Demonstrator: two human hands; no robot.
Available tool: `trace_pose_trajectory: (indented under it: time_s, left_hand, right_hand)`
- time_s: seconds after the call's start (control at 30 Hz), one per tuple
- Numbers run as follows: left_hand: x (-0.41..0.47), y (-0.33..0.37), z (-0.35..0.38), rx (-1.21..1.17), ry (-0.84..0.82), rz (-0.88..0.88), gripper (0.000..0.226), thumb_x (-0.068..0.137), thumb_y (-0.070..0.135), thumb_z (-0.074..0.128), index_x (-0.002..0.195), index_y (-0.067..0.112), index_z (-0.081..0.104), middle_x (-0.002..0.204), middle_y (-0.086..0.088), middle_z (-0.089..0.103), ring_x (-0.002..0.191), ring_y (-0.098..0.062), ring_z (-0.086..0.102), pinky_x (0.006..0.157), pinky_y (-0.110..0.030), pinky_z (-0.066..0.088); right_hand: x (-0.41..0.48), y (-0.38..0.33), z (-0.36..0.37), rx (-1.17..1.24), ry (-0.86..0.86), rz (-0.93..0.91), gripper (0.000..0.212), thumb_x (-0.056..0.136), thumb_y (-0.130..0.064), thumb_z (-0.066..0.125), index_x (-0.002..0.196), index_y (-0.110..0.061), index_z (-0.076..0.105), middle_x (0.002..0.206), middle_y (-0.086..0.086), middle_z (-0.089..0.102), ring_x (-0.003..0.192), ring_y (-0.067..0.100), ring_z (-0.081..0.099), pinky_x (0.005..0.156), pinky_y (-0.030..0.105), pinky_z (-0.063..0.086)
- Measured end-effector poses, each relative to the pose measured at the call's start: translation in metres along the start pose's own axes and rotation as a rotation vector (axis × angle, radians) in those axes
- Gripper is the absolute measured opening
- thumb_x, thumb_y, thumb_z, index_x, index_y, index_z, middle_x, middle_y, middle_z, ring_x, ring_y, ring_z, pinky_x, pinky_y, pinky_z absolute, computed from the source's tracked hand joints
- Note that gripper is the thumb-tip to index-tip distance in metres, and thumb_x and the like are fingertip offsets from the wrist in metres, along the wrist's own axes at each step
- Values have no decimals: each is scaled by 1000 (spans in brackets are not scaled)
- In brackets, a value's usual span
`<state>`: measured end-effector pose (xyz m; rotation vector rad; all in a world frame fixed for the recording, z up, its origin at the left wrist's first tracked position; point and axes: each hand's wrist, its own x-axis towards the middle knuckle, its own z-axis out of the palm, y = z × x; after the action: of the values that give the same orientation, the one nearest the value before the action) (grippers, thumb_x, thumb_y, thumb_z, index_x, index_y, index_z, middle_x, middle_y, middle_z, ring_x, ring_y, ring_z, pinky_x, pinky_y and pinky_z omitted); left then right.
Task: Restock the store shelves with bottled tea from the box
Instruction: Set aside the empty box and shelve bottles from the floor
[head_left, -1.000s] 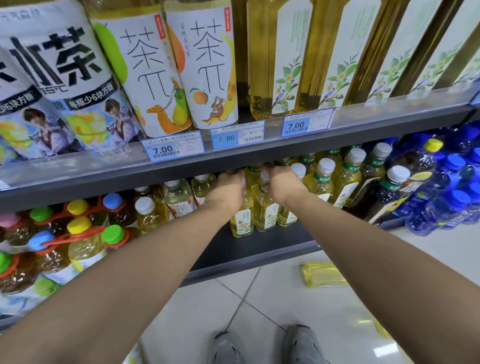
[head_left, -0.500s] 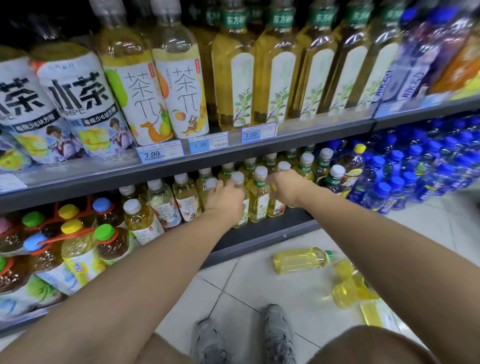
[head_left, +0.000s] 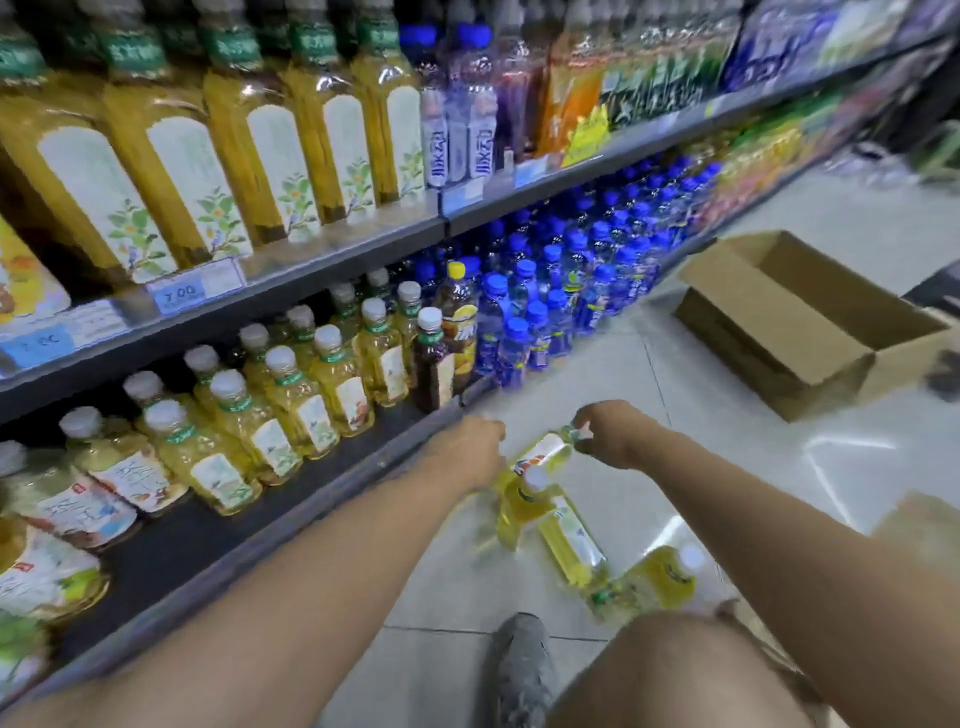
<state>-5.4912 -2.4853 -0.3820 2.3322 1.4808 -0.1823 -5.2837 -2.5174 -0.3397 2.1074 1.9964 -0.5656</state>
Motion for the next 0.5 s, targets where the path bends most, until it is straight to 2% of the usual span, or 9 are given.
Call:
trace_pose_trajectory:
  time_s: [0.2, 0.3, 0.37, 0.43, 0.5]
  left_hand:
    - [58, 50, 69, 58, -142, 76, 56, 92, 46, 61, 142, 30, 43, 130, -10, 46, 119, -37, 55, 94, -48, 51]
    - [74, 56, 92, 95, -199, 59, 55, 94, 45, 58, 144, 29, 43, 132, -12, 46, 118, -38, 56, 95, -46, 50]
    - [80, 58, 99, 94, -206, 29, 53, 95, 38, 56, 145, 25, 45, 132, -13, 47, 119, -37, 55, 96, -42, 48]
    - [84, 58, 103, 88, -194, 1, 54, 95, 35, 54, 146, 21, 45, 130, -13, 47, 118, -37, 55, 95, -41, 48]
    - [86, 59, 107, 85, -184, -20, 56, 94, 34, 56, 146, 18, 44, 128, -14, 47, 116, -37, 57, 94, -41, 49]
  right_hand:
    - [14, 70, 55, 14, -176, 122, 49, 93, -38, 62, 136, -15, 55, 138, 4, 54, 129, 25, 48, 103, 30, 40]
    - [12, 88, 68, -115, -492, 195, 71, 84, -58, 65, 139, -14, 52, 136, 4, 56, 121, 26, 56, 101, 36, 45]
    - [5, 98, 80, -190, -677, 236, 80, 78, -63, 67, 139, -15, 51, 136, 3, 57, 116, 27, 60, 97, 38, 48]
    - [-3, 107, 96, -251, -737, 248, 68, 79, -59, 68, 127, -11, 59, 124, 3, 63, 111, 28, 63, 94, 39, 51]
    - [-10, 115, 110, -243, -685, 254, 48, 81, -48, 72, 108, -9, 63, 100, 4, 65, 98, 27, 67, 84, 36, 55]
